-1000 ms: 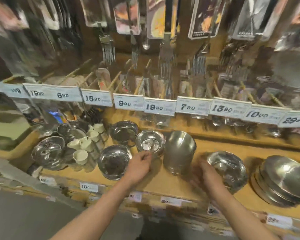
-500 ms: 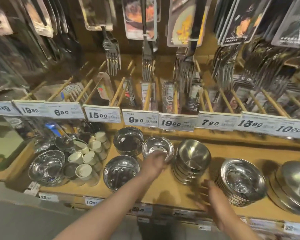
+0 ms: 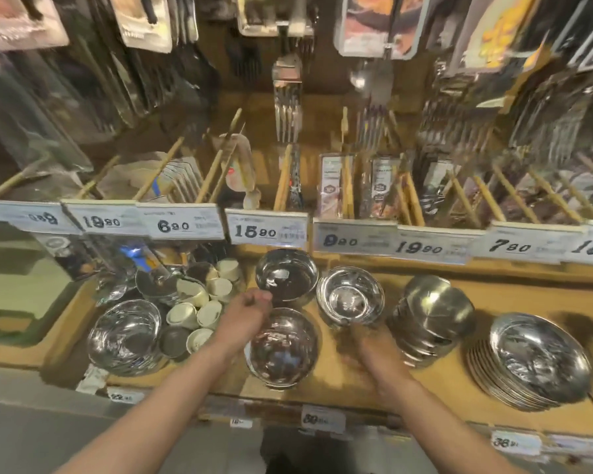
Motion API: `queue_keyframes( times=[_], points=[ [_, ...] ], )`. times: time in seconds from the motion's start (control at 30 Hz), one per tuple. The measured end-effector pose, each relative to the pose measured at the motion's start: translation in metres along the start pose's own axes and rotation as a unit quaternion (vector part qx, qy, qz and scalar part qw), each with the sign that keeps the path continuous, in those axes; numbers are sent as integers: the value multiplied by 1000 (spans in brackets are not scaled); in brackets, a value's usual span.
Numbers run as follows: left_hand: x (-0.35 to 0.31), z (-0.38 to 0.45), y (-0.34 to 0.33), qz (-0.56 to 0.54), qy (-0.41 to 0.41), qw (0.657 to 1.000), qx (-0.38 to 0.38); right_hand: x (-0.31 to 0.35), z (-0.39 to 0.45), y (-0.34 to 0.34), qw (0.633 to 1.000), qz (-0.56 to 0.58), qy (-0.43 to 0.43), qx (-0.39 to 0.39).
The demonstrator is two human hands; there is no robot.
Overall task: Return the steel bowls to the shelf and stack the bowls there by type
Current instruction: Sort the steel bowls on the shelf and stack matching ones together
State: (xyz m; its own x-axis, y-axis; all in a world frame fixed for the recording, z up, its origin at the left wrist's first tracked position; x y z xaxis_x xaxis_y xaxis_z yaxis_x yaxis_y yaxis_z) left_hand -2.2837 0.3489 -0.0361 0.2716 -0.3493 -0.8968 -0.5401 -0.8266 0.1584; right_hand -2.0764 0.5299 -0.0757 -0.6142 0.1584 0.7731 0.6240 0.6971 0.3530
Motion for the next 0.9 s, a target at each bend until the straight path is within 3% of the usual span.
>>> queue_keyframes(
  times=[0.13, 0.23, 0.33, 0.67, 0.9],
  points=[
    [3, 10, 32, -40, 12, 999, -3, -3, 19, -7, 989, 59, -104, -85],
    [5, 19, 45, -23, 17, 1000, 8, -4, 21, -9, 981, 40, -135, -134],
    [5, 24, 48, -5, 18, 999, 34, -5, 25, -12, 980, 16, -152, -130],
    [1, 28, 39, 17, 15, 997, 79, 0, 13, -2, 976, 40, -157, -144],
    [-26, 11, -5, 1, 7, 989, 150, 22, -5, -9, 980, 151, -77, -103]
  ],
)
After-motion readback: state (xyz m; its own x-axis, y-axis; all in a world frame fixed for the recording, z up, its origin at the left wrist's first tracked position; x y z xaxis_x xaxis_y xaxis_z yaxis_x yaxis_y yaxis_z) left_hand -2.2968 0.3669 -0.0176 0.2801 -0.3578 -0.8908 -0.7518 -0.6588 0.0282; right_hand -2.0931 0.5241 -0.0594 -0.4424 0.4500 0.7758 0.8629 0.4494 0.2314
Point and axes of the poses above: each hand's wrist, its own z-axis towards the middle knuckle, its own y-axis out of the back of the hand, x = y × z, the point moved 10 cm from there along z, towards the middle knuckle, and after that the axes turned 9 degrees about -z, right-handed, at the moved point
